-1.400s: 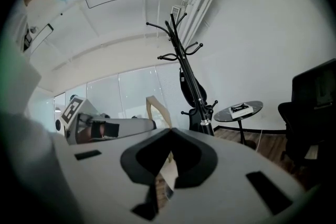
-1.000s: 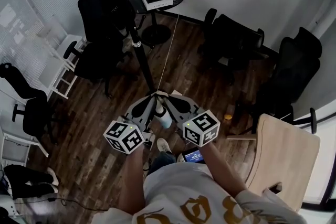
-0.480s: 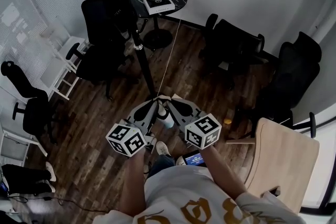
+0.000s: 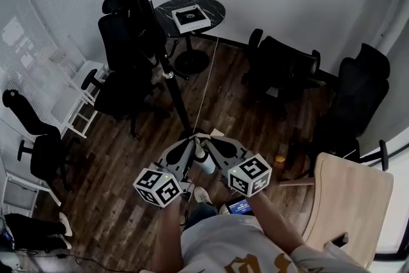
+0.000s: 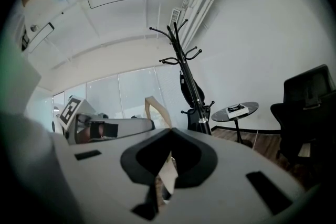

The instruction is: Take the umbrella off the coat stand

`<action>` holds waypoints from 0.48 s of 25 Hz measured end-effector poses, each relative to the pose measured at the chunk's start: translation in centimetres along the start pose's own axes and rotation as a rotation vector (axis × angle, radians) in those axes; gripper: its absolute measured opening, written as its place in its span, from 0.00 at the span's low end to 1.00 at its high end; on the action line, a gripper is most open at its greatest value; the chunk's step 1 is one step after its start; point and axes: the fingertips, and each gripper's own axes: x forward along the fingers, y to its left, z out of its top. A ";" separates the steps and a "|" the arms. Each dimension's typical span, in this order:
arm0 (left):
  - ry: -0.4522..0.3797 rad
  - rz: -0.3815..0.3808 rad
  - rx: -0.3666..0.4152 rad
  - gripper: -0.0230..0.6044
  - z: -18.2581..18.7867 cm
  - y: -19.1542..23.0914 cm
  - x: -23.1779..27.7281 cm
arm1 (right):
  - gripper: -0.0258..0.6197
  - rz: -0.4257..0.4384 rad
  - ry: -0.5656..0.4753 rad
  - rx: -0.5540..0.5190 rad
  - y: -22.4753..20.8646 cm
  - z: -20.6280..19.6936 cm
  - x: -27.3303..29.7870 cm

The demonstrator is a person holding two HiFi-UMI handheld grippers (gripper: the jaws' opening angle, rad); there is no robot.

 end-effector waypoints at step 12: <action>-0.001 -0.013 0.008 0.07 0.5 0.8 0.4 | 0.06 -0.010 -0.006 0.006 -0.7 0.3 1.0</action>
